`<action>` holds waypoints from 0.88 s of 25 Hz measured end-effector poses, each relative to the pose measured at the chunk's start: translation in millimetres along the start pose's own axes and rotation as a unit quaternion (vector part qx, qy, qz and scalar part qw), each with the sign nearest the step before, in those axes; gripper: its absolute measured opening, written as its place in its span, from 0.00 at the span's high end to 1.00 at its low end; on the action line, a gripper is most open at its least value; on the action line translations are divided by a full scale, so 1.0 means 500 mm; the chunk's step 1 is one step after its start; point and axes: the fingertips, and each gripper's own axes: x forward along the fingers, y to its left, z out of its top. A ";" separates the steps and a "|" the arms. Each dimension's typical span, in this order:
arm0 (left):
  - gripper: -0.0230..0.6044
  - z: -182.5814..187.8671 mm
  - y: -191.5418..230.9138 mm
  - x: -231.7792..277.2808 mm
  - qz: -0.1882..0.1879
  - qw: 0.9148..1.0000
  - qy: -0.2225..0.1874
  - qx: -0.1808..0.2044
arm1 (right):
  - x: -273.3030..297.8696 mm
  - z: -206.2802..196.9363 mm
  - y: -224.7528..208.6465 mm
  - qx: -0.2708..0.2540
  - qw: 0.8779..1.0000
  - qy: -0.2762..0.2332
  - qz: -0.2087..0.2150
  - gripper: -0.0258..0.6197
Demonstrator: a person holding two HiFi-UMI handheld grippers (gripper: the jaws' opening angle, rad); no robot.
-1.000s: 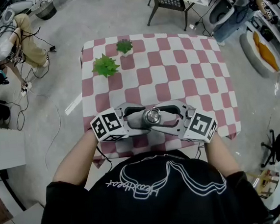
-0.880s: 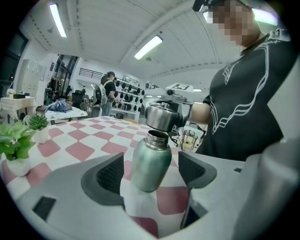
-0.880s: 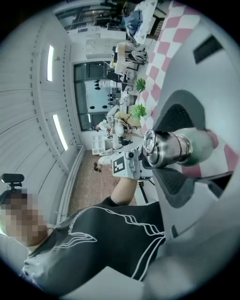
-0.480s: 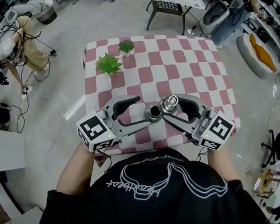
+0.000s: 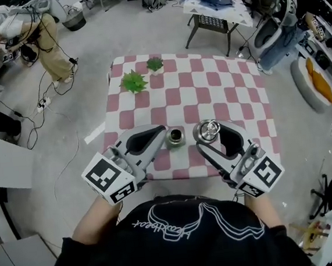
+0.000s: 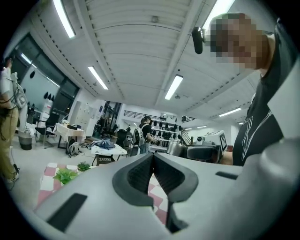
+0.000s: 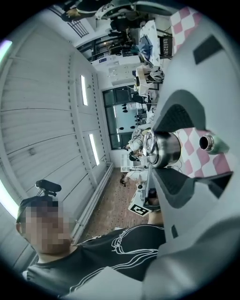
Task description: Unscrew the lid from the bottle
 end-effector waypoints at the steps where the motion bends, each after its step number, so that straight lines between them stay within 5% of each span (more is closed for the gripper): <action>1: 0.95 0.008 -0.015 -0.004 0.005 1.000 -0.005 0.000 | -0.010 0.001 0.006 0.000 1.000 -0.001 0.001 0.58; 9: 0.96 0.007 -0.143 -0.018 0.022 0.999 -0.002 0.025 | -0.094 0.003 0.058 0.012 1.000 -0.016 -0.011 0.58; 22: 0.96 0.015 -0.230 -0.064 0.041 0.998 -0.017 0.033 | -0.153 0.021 0.128 -0.003 0.999 -0.029 -0.015 0.58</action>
